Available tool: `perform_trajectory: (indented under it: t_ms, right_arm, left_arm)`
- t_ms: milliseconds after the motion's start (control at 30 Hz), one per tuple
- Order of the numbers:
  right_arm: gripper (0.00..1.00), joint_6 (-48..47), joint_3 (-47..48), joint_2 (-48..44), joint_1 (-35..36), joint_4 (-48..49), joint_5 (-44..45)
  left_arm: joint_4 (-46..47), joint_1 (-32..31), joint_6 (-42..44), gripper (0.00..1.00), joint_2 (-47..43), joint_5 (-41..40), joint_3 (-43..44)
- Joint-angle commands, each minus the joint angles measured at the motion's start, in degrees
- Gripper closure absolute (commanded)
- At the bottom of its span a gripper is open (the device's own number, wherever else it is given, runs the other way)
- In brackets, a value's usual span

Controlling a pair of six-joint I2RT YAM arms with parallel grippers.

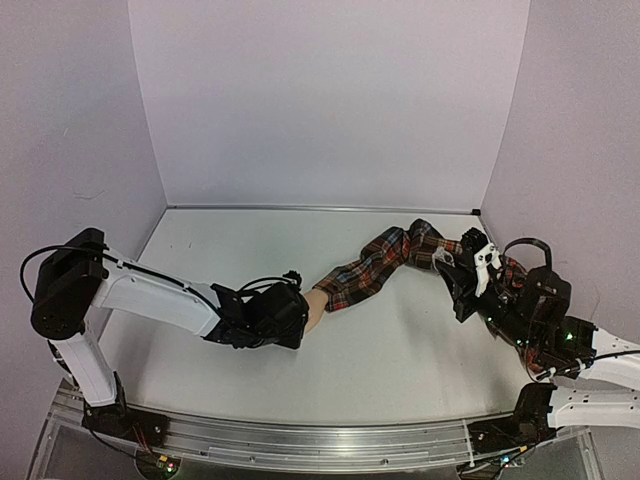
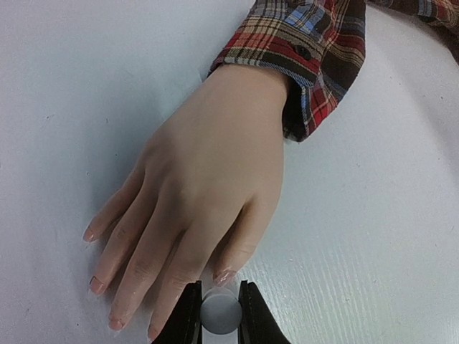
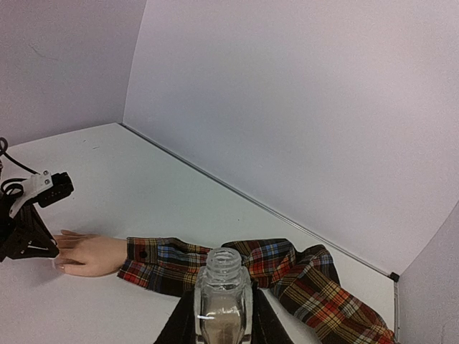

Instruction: Paint the nails

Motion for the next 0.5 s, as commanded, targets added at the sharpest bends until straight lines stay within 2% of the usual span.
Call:
perform_trajectory:
  t_ms: [0,467]
  right_arm:
    - [1.00,0.44,0.35,-1.15,-0.67,1.45,-0.25]
    - [1.00,0.33,0.40,-1.20,-0.67,1.45,-0.23]
  left_arm:
    - [2.00,0.79,1.51,1.00,0.92,0.14,2.57]
    - [2.77,1.40,2.70,1.00,3.11,0.99,3.52]
